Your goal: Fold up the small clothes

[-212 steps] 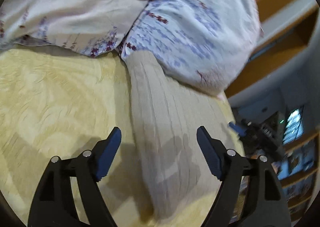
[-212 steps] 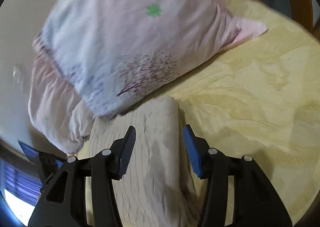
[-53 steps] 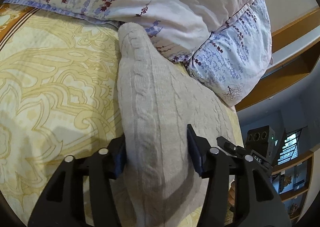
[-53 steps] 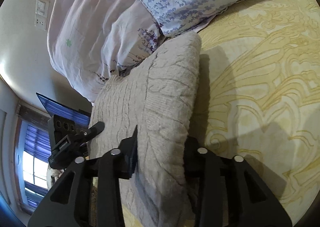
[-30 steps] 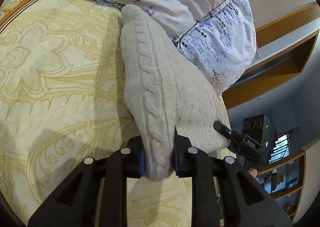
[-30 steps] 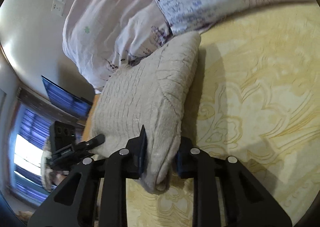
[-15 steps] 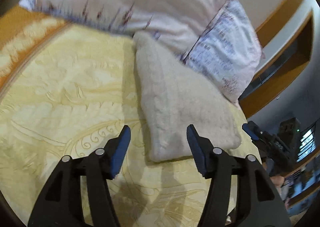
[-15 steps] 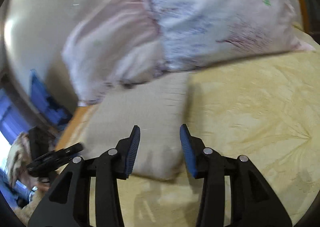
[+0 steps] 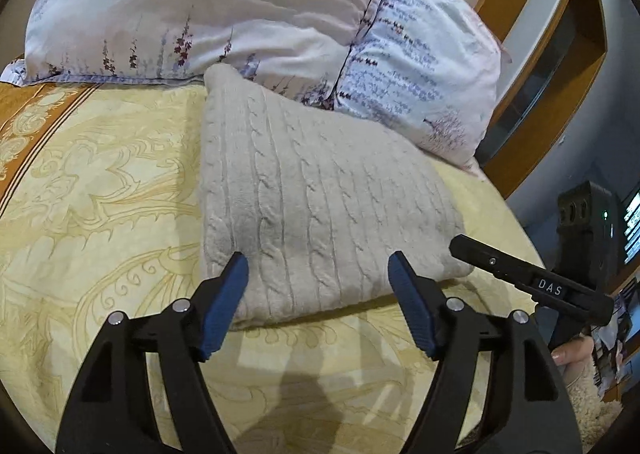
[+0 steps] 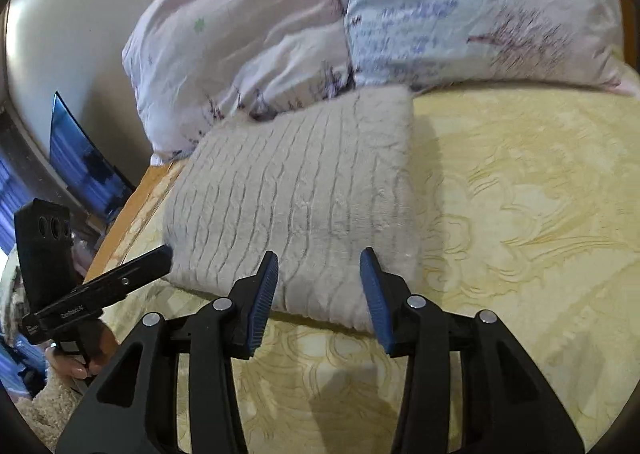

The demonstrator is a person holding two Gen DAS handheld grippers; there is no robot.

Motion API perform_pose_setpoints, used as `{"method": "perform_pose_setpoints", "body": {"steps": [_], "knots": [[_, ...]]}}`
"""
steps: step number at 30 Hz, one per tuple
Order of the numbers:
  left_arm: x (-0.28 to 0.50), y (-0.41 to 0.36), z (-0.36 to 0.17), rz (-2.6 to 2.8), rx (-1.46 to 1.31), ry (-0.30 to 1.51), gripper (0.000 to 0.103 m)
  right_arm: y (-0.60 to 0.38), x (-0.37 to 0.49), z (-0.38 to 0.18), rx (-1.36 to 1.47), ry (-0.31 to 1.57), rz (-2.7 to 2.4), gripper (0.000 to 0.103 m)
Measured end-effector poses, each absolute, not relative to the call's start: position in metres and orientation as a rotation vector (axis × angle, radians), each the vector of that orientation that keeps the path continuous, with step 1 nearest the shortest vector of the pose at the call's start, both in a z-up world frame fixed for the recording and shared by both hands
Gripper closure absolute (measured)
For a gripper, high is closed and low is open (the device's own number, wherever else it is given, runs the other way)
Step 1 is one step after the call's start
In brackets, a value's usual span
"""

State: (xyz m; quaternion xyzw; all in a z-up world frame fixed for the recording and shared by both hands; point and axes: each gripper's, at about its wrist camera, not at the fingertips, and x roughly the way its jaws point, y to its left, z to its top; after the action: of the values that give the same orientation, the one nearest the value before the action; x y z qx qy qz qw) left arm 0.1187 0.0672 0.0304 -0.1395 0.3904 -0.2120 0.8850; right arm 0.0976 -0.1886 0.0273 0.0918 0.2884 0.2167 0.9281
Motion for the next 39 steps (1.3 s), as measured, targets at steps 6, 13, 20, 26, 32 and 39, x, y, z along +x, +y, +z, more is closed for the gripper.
{"method": "perform_pose_setpoints", "body": {"steps": [6, 13, 20, 26, 32, 39], "knots": [[0.083, 0.071, 0.037, -0.276, -0.166, 0.789, 0.020, -0.190, 0.071, 0.016, 0.090, 0.546, 0.345, 0.015], [0.069, 0.066, 0.025, -0.194, -0.110, 0.867, 0.011, -0.179, 0.068, -0.010, 0.073, 0.612, 0.285, 0.007], [0.073, 0.057, 0.018, -0.153, -0.069, 0.904, 0.008, -0.171, 0.071, -0.020, 0.042, 0.650, 0.230, 0.005], [0.076, 0.050, 0.017, -0.124, -0.036, 0.921, 0.003, -0.163, 0.069, -0.025, 0.008, 0.637, 0.179, 0.005], [0.077, 0.047, 0.016, -0.085, -0.009, 0.934, 0.002, -0.158, 0.069, -0.026, -0.021, 0.632, 0.124, 0.005], [0.078, 0.043, 0.012, -0.057, 0.038, 0.946, 0.002, -0.154, 0.070, -0.030, -0.056, 0.638, 0.094, 0.004]]}}
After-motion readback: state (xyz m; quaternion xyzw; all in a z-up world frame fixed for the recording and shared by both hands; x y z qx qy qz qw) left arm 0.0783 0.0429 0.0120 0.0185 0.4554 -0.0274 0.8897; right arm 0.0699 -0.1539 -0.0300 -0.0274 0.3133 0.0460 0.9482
